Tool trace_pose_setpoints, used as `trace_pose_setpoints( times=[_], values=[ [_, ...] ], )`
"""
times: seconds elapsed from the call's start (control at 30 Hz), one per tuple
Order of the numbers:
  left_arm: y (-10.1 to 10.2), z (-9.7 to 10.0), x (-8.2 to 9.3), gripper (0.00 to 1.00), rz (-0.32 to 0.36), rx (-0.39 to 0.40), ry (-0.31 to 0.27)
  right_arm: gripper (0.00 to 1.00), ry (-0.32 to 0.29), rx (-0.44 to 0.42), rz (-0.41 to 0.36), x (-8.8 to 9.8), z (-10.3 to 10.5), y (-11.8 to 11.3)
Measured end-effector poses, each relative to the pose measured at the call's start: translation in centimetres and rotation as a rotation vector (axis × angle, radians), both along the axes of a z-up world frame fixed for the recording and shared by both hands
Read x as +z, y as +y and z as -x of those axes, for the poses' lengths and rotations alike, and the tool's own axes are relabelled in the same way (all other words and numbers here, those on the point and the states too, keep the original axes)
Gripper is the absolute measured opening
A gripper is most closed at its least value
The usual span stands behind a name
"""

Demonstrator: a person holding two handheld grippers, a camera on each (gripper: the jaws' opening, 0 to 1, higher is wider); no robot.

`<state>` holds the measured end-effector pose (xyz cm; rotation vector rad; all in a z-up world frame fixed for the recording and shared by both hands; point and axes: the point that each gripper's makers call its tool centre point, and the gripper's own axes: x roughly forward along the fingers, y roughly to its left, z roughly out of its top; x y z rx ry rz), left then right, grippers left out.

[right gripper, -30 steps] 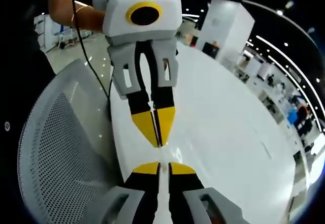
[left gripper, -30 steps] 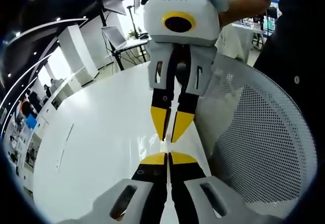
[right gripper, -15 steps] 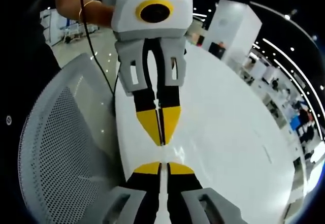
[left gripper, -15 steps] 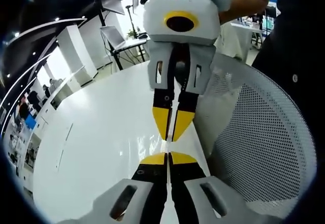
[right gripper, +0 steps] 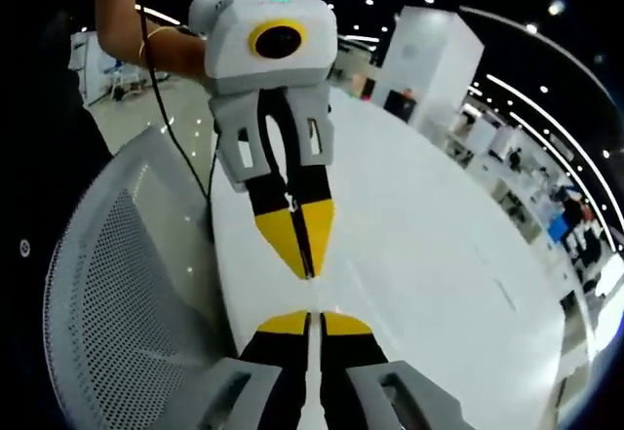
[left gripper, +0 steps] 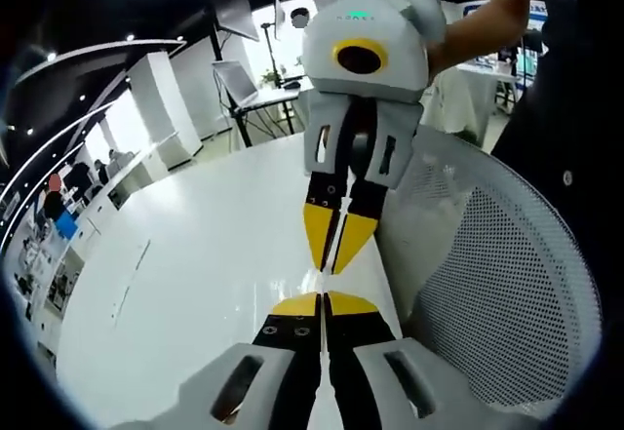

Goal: Open the resealable bag by pulling the two sides of the seal apart until the entire bag opening is separated and visibly accessible.

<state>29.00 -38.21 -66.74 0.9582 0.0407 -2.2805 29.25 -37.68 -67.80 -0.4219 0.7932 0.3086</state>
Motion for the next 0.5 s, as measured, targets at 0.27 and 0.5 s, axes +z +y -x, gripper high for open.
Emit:
trace_pose_setpoints(
  times=[0.27,0.5],
  values=[
    [0.2,-0.5,0.1,0.0,0.0,0.009,-0.005,0.0,0.017,-0.025,-0.001,-0.5,0.9,-0.7],
    [0.4,-0.7,0.2,0.0,0.001,0.017,-0.002,0.0,0.056,-0.027,0.018,-1.1,1.6,-1.0]
  ],
)
